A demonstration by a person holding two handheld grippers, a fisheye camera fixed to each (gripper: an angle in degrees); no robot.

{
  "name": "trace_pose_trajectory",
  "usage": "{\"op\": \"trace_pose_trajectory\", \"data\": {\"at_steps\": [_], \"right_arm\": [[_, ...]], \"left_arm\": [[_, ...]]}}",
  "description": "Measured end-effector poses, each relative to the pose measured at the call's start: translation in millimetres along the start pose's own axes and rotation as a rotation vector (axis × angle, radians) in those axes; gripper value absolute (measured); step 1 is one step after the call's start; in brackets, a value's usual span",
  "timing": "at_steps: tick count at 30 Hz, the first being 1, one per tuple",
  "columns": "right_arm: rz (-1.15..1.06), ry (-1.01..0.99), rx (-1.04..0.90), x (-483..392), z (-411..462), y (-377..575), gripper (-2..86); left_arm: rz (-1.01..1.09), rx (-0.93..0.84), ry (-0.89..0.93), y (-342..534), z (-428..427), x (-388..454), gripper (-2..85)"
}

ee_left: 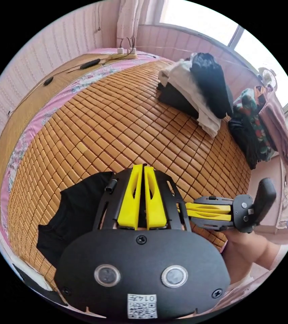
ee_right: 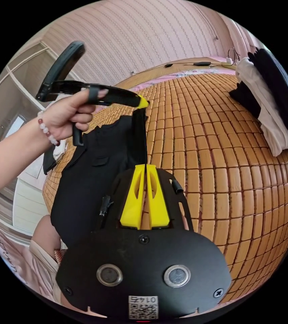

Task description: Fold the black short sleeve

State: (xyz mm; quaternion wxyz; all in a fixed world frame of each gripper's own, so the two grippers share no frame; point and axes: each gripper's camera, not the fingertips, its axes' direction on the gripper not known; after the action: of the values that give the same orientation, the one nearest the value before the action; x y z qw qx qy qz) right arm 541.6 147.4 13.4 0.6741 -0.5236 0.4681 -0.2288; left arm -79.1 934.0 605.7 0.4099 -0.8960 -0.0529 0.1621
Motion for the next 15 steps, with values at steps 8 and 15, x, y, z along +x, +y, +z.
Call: {"op": "trace_pose_trajectory", "data": {"at_steps": [8,15], "right_arm": [[-0.252,-0.06,0.03,-22,5,5,0.4],[-0.346,-0.158,-0.03,-26,13,1,0.1]], "left_arm": [[-0.176,0.152,0.084,99,-63,-58,0.9],[-0.312,0.046,0.102,133,-46,-95,5.4]]}}
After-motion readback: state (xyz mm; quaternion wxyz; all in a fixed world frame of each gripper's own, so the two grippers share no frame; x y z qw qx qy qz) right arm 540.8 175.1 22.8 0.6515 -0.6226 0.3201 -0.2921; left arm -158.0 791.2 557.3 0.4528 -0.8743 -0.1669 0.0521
